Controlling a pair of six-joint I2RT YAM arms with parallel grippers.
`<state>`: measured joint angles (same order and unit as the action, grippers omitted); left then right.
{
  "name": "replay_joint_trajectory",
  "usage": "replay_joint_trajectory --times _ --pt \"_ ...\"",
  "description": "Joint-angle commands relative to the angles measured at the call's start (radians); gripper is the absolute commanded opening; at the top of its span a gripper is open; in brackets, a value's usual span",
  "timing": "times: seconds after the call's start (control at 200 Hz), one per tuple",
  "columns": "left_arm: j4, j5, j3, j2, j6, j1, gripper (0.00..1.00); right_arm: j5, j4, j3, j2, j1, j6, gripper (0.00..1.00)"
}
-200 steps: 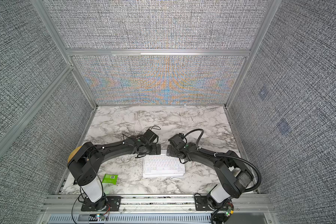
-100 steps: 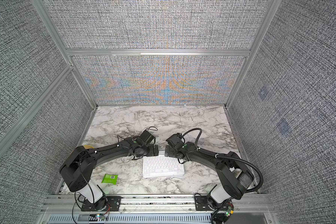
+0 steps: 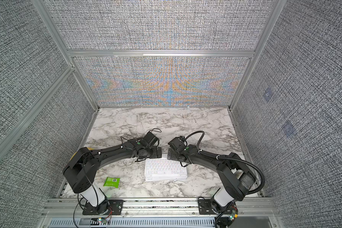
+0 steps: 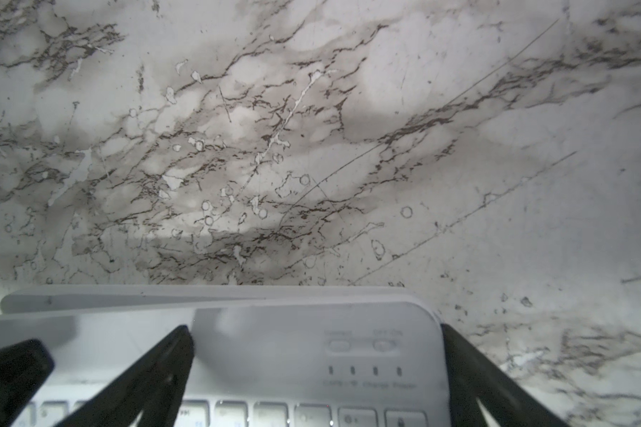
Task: Stack the numeric keypads
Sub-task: Adjust the numeric keypads at the center of the board.
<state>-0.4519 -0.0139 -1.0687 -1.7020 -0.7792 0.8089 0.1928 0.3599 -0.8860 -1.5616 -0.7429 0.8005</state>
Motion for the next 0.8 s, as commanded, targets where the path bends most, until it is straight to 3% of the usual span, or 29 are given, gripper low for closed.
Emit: replay_joint_trajectory --times 0.0,0.795 --pt "0.092 0.071 -0.016 -0.012 0.009 0.004 0.99 -0.022 -0.054 -0.024 -0.013 -0.006 -0.022 0.99" --pt "0.069 0.01 0.048 0.045 -0.015 0.004 0.99 -0.012 -0.026 -0.02 -0.013 -0.006 -0.017 0.99"
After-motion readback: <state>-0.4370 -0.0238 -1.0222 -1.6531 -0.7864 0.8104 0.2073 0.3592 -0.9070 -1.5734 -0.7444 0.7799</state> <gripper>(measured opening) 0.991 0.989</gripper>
